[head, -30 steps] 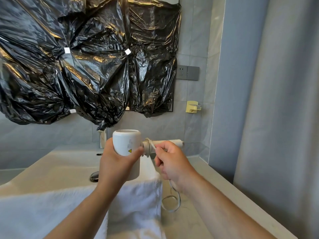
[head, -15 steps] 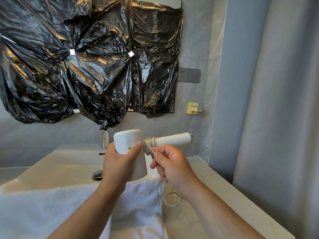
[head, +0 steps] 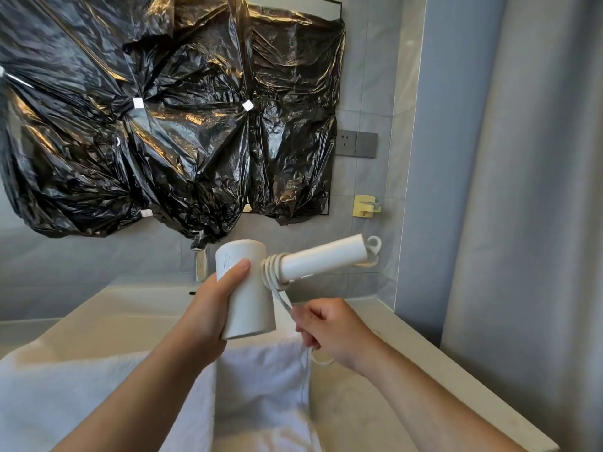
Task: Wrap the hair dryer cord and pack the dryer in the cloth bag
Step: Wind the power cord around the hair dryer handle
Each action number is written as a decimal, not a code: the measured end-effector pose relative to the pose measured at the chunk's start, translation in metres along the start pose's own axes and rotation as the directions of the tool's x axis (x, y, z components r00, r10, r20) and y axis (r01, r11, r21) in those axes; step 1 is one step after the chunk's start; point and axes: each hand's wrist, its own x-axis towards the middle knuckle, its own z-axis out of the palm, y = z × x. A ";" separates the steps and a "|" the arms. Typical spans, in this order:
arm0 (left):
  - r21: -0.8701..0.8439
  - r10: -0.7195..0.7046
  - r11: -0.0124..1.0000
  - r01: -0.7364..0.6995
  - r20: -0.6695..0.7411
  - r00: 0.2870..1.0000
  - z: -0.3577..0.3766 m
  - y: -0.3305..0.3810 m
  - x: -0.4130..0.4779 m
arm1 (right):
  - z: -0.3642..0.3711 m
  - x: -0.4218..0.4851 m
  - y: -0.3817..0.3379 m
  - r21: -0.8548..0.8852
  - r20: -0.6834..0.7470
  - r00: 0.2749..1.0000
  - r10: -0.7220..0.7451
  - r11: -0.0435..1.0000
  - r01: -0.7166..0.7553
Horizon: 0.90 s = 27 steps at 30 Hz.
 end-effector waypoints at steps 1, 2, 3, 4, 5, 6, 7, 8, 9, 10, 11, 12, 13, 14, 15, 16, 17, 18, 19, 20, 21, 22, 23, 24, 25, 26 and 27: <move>0.005 -0.024 1.000 0.024 0.051 0.998 -0.002 0.002 -0.001 | -0.003 -0.001 -0.001 -0.055 0.020 1.000 0.017 0.998 -0.016; 0.022 -0.039 0.999 0.037 0.098 0.994 -0.005 0.004 -0.002 | -0.008 0.000 -0.001 -0.093 0.041 0.998 0.050 0.995 -0.046; 0.052 -0.044 0.998 0.037 0.138 0.990 -0.008 0.006 -0.002 | -0.014 0.001 -0.001 -0.095 0.060 0.994 0.086 0.992 -0.080; 0.094 -0.039 0.995 0.023 0.168 0.985 -0.010 0.007 -0.002 | -0.020 0.002 -0.001 -0.070 0.081 0.990 0.115 0.991 -0.110; 0.140 -0.022 0.990 -0.005 0.190 0.982 -0.012 0.008 -0.001 | -0.027 0.004 -0.003 -0.023 0.102 0.985 0.136 0.991 -0.134; 0.191 0.002 0.981 -0.041 0.199 0.980 -0.014 0.009 0.000 | -0.034 0.006 -0.005 0.008 0.124 0.982 0.143 0.989 -0.146; 0.249 0.025 0.966 -0.075 0.196 0.980 -0.015 0.011 0.001 | -0.041 0.009 -0.008 0.004 0.122 0.981 0.148 0.989 -0.150; 0.309 0.048 0.945 -0.106 0.188 0.981 -0.016 0.014 0.002 | -0.046 0.012 -0.011 -0.016 0.115 0.982 0.153 0.988 -0.152; 0.370 0.073 0.919 -0.137 0.182 0.981 -0.015 0.016 0.003 | -0.049 0.014 -0.014 -0.005 0.120 0.980 0.157 0.987 -0.158; 0.436 0.100 0.884 -0.171 0.181 0.978 -0.014 0.018 0.004 | -0.049 0.017 -0.016 0.036 0.135 0.976 0.172 0.983 -0.178; 0.505 0.129 0.838 -0.208 0.186 0.974 -0.013 0.020 0.004 | -0.049 0.017 -0.021 0.075 0.152 0.970 0.189 0.977 -0.202; 0.574 0.159 0.782 -0.243 0.193 0.968 -0.012 0.020 0.005 | -0.047 0.018 -0.022 0.079 0.153 0.968 0.199 0.974 -0.213; 0.634 0.187 0.724 -0.272 0.198 0.962 -0.011 0.019 0.007 | -0.046 0.018 -0.025 0.055 0.141 0.970 0.198 0.977 -0.207; 0.687 0.214 0.667 -0.288 0.194 0.957 -0.011 0.018 0.008 | -0.044 0.019 -0.028 0.004 0.117 0.975 0.189 0.982 -0.191; 0.733 0.244 0.613 -0.295 0.179 0.953 -0.010 0.015 0.008 | -0.041 0.020 -0.028 -0.030 0.092 0.979 0.180 0.984 -0.177; 0.773 0.283 0.563 -0.293 0.153 0.947 -0.010 0.013 0.008 | -0.039 0.020 -0.029 -0.040 0.070 0.982 0.177 0.984 -0.174; 0.800 0.323 0.528 -0.287 0.123 0.938 -0.009 0.011 0.007 | -0.036 0.021 -0.031 -0.021 0.048 0.982 0.182 0.983 -0.181; 0.810 0.363 0.513 -0.286 0.097 0.927 -0.008 0.008 0.006 | -0.034 0.021 -0.031 0.025 0.023 0.982 0.188 0.982 -0.188; 0.808 0.402 0.510 -0.293 0.078 0.913 -0.007 0.006 0.004 | -0.031 0.020 -0.031 0.088 -0.010 0.982 0.191 0.978 -0.189; 0.803 0.437 0.512 -0.305 0.062 0.897 -0.005 0.004 0.002 | -0.028 0.019 -0.030 0.148 -0.047 0.980 0.192 0.972 -0.183; 0.802 0.472 0.508 -0.314 0.046 0.881 -0.004 0.002 -0.001 | -0.026 0.018 -0.030 0.182 -0.080 0.978 0.194 0.967 -0.177; 0.804 0.503 0.501 -0.321 0.031 0.864 -0.003 0.000 -0.002 | -0.023 0.017 -0.030 0.199 -0.101 0.976 0.195 0.965 -0.172; 0.805 0.531 0.494 -0.328 0.020 0.847 -0.001 -0.002 -0.004 | -0.020 0.015 -0.030 0.215 -0.106 0.974 0.200 0.961 -0.174; 0.805 0.556 0.489 -0.335 0.008 0.831 0.000 -0.003 -0.005 | -0.017 0.014 -0.030 0.235 -0.100 0.972 0.213 0.954 -0.185; 0.804 0.581 0.485 -0.344 -0.002 0.814 0.002 -0.004 -0.007 | -0.014 0.013 -0.031 0.250 -0.084 0.970 0.227 0.947 -0.200; 0.804 0.603 0.482 -0.350 -0.014 0.798 0.003 -0.004 -0.009 | -0.013 0.012 -0.031 0.239 -0.066 0.971 0.229 0.948 -0.207; 0.805 0.619 0.481 -0.348 -0.030 0.785 0.003 -0.004 -0.010 | -0.013 0.010 -0.033 0.189 -0.058 0.975 0.213 0.962 -0.199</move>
